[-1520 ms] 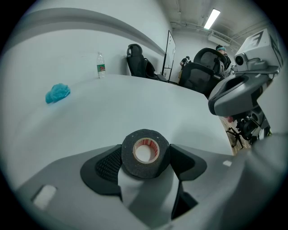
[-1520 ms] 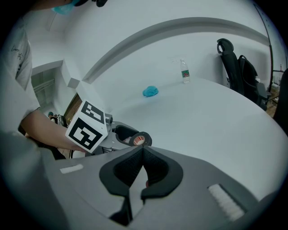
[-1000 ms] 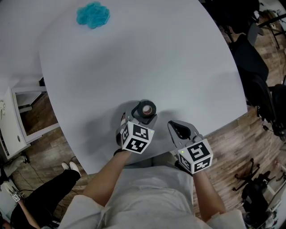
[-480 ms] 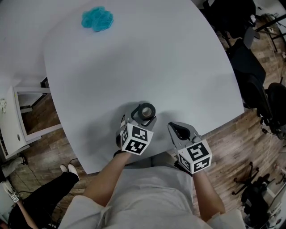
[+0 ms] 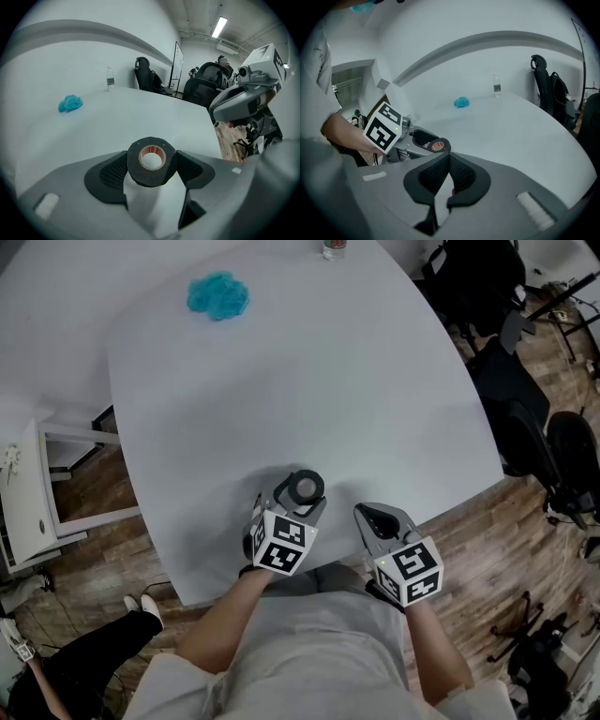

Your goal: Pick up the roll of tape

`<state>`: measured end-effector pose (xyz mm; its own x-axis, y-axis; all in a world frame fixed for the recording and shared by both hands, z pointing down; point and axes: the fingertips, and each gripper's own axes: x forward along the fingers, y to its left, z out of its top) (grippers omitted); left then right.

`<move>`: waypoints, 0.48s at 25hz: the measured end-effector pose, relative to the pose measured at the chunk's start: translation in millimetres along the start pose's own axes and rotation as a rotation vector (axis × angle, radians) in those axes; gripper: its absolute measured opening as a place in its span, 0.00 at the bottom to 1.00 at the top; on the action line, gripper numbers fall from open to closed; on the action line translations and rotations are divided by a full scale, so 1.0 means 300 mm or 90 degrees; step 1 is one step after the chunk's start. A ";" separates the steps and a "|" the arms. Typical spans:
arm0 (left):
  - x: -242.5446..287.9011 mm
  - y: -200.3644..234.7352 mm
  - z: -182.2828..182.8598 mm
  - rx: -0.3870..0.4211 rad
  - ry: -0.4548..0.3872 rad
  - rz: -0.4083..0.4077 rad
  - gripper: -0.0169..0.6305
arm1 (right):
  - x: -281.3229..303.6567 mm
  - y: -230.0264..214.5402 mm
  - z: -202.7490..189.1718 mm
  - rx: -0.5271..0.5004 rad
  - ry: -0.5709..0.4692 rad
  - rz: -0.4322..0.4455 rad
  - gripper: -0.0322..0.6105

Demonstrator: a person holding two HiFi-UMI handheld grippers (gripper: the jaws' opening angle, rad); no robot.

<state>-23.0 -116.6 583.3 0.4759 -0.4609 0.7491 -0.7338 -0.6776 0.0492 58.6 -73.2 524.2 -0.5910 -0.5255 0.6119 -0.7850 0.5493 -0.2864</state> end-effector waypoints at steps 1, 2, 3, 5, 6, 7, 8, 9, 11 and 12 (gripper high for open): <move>-0.012 -0.003 -0.003 0.000 -0.001 0.001 0.56 | -0.005 0.005 0.001 -0.003 -0.001 0.000 0.06; -0.024 -0.005 -0.003 -0.001 -0.002 0.002 0.56 | -0.010 0.010 0.004 -0.006 -0.003 0.000 0.06; -0.037 -0.005 -0.002 -0.003 -0.005 0.002 0.56 | -0.015 0.014 0.010 -0.009 -0.006 -0.001 0.06; -0.063 -0.007 0.003 -0.007 -0.012 0.002 0.56 | -0.025 0.023 0.019 -0.012 -0.013 -0.003 0.06; -0.076 -0.009 0.006 -0.009 -0.017 0.001 0.56 | -0.030 0.029 0.023 -0.013 -0.015 -0.004 0.06; -0.090 -0.011 0.010 -0.010 -0.022 0.001 0.56 | -0.034 0.035 0.025 -0.015 -0.017 -0.005 0.06; -0.105 -0.013 0.014 -0.011 -0.026 0.001 0.56 | -0.038 0.042 0.027 -0.017 -0.019 -0.006 0.06; -0.121 -0.015 0.017 -0.011 -0.031 0.002 0.56 | -0.043 0.049 0.030 -0.019 -0.022 -0.007 0.06; -0.154 -0.021 0.028 -0.011 -0.042 0.003 0.56 | -0.053 0.063 0.037 -0.022 -0.028 -0.009 0.06; -0.169 -0.025 0.035 -0.011 -0.048 0.002 0.56 | -0.058 0.069 0.043 -0.024 -0.031 -0.011 0.06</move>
<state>-36.4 -94.2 538.0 0.5084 -0.5058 0.6970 -0.7433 -0.6663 0.0587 50.4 -61.1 498.0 -0.5868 -0.5649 0.5801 -0.7878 0.5640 -0.2477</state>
